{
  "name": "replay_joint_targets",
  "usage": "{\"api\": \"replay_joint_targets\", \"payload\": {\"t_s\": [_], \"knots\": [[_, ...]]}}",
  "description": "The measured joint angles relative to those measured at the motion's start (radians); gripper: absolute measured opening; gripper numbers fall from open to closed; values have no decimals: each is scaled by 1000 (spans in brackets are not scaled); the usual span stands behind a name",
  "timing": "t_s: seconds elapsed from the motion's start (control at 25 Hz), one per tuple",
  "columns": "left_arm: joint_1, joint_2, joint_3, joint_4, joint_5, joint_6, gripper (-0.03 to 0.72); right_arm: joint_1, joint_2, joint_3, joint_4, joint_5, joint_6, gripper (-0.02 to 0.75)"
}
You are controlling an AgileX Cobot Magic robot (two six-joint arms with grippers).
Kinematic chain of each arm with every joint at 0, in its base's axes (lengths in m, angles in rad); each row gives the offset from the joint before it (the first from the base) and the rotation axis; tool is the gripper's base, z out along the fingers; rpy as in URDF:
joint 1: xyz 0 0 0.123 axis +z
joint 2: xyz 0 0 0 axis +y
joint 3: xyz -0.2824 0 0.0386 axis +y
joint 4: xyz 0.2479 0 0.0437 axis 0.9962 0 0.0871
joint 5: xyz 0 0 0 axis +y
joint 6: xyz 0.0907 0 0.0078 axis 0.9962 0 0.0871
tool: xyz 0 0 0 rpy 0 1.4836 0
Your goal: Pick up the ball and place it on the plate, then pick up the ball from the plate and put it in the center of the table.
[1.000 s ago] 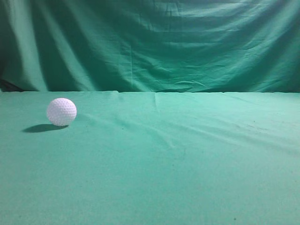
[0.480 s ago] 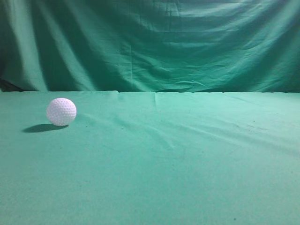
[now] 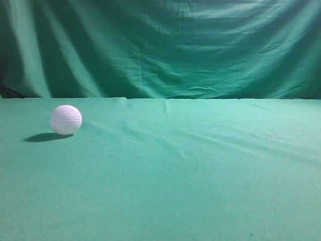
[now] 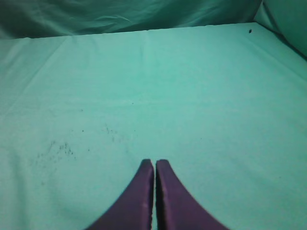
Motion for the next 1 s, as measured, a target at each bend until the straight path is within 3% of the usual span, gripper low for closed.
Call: {"api": "replay_joint_targets", "payload": {"t_s": [0.16, 0.36, 0.64, 1.0], "knots": [[0, 0, 83, 26, -75, -2, 0, 0, 0, 0, 0, 0, 0, 0], [0, 0, 85, 111, -88, -12, 0, 0, 0, 0, 0, 0, 0, 0], [0, 0, 85, 343, -19, -224, 0, 0, 0, 0, 0, 0, 6, 0], [0, 0, 85, 374, 35, -257, 0, 0, 0, 0, 0, 0, 6, 0]]}}
